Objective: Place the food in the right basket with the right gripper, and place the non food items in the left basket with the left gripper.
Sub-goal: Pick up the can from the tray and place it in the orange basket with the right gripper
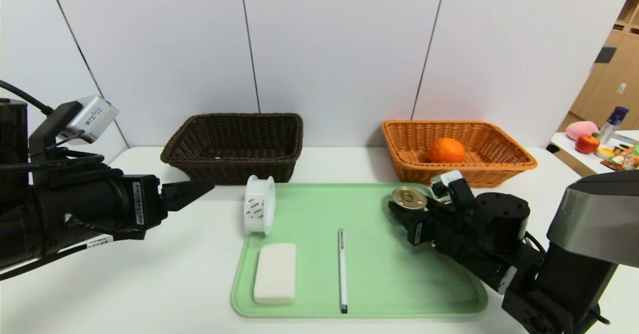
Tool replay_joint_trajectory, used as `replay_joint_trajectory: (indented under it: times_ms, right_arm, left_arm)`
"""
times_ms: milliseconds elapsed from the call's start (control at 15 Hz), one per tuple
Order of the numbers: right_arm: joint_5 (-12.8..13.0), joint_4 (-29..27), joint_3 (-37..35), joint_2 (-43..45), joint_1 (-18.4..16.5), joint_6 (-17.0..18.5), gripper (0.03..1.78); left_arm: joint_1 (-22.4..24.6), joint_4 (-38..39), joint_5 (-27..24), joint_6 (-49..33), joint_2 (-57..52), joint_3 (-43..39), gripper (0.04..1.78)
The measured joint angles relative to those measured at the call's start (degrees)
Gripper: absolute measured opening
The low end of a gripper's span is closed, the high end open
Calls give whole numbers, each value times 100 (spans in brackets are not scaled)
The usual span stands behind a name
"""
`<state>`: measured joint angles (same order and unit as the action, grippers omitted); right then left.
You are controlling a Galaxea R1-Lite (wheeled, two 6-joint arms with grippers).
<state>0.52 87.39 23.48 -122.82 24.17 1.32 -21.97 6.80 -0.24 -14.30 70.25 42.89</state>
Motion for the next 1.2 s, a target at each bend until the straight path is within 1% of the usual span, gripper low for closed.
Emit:
replay_joint_trajectory:
  times_ms: [267, 400, 600, 733, 867, 1000, 1067, 1200]
  right_arm:
    - [-20, -55, -99, 110, 79, 22, 99]
    - [0, -106, -174, 300, 157, 35, 98]
    - [74, -66, -391, 894, 369, 24, 98]
    - [138, -82, -490, 1401, 451, -55, 98]
    - [158, -295, -479, 1863, 474, -96, 98]
    - [190, -573, -204, 2285, 451, -118, 98]
    - [239, -791, 46, 2466, 402, -129, 98]
    - [276, -1520, 714, 2800, 201, -124, 98]
  left_arm:
    - [0, 0, -2, -2, -2, 0, 175]
    - [1, 0, -2, 0, -6, 0, 175]
    - [0, -2, 0, 0, -6, 0, 175]
    - [0, -2, 0, 5, 2, 0, 175]
    - [0, -2, -2, 6, 4, 0, 175]
    - [0, -6, 0, 9, 0, 0, 175]
    - [0, -6, -2, 6, -2, 0, 175]
    - [0, -2, 4, 6, -13, 0, 175]
